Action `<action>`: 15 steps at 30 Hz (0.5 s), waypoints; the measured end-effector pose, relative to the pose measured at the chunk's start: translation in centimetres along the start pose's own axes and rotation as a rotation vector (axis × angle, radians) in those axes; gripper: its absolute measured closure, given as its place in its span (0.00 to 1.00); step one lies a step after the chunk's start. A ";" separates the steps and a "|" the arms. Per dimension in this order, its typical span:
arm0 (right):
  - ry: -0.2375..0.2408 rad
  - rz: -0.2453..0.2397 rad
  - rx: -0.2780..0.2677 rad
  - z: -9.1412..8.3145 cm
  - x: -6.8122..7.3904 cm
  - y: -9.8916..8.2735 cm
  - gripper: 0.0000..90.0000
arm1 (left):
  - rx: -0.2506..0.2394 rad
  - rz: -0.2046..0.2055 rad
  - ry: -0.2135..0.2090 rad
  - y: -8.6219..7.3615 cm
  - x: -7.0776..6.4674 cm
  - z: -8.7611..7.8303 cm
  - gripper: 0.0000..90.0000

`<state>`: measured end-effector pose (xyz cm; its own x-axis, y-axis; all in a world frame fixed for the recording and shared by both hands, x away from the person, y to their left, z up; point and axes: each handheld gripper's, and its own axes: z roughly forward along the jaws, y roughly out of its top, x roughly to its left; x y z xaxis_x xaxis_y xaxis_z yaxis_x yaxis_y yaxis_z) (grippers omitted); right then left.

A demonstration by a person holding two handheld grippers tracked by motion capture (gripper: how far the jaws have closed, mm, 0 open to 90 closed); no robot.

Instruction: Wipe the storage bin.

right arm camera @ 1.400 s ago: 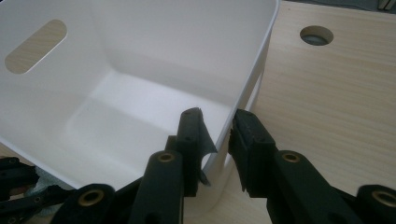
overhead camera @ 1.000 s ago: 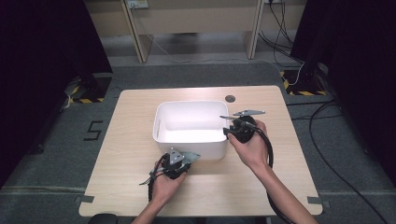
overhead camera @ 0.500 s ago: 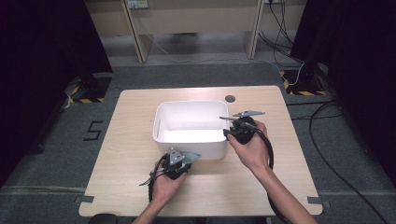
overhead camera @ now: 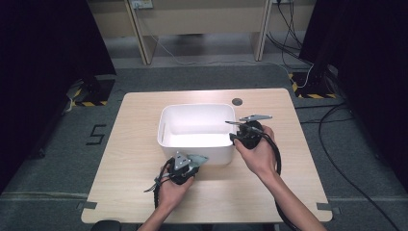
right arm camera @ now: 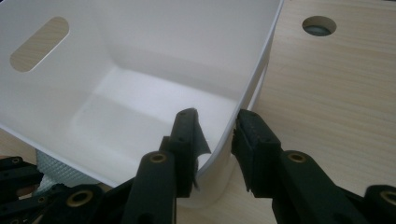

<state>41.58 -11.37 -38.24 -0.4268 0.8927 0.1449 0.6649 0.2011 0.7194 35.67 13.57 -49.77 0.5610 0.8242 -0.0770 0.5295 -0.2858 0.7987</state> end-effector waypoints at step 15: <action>-0.004 0.001 -0.002 0.1 0.0 0.0 0.77 | -0.021 -0.026 -0.019 0.7 -0.1 -0.5 0.86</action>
<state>41.60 -11.32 -38.27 -0.4238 0.8945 0.1425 0.6641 0.1998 0.7205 35.66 13.54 -48.90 0.5593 0.8217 -0.1095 0.5311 -0.2538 0.8084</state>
